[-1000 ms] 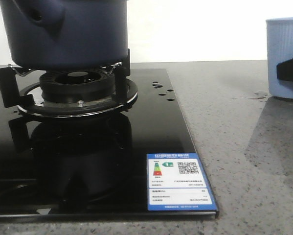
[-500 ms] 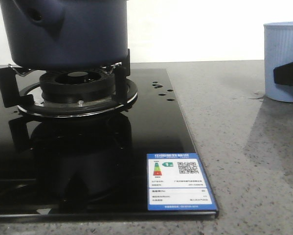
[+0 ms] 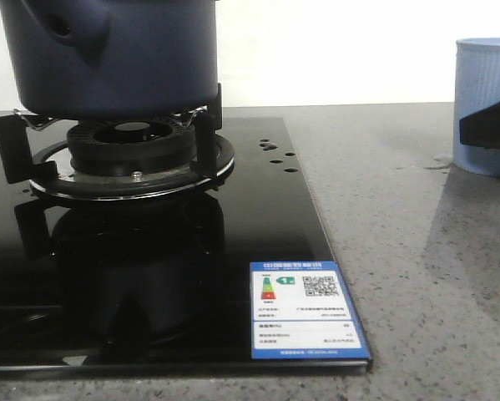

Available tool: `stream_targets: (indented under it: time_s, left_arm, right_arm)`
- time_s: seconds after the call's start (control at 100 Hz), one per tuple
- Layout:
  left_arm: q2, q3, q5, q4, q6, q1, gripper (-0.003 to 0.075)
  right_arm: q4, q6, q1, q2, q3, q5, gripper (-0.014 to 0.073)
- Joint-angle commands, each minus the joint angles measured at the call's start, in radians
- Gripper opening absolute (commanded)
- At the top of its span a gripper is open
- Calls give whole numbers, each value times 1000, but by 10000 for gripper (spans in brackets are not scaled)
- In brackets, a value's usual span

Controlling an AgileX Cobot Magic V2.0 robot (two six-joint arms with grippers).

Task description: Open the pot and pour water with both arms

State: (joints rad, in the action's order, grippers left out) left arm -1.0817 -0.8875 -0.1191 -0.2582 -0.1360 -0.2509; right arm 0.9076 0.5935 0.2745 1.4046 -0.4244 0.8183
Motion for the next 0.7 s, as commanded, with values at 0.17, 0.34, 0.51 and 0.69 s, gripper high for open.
stream_targets:
  time_s: [0.17, 0.34, 0.51, 0.69]
  left_arm:
    - [26, -41, -102, 6, 1, 4, 379]
    - [26, -41, -102, 6, 1, 4, 379]
    - [26, -41, -102, 6, 1, -12, 379]
    - [10, -41, -106, 6, 1, -93, 379]
  right_arm:
    - [-18, 21, 5, -182, 52, -73, 660]
    - [-15, 109, 5, -330, 106, -112, 660]
    - [65, 173, 5, -473, 138, -123, 660]
    - [173, 290, 3, -584, 138, -146, 660]
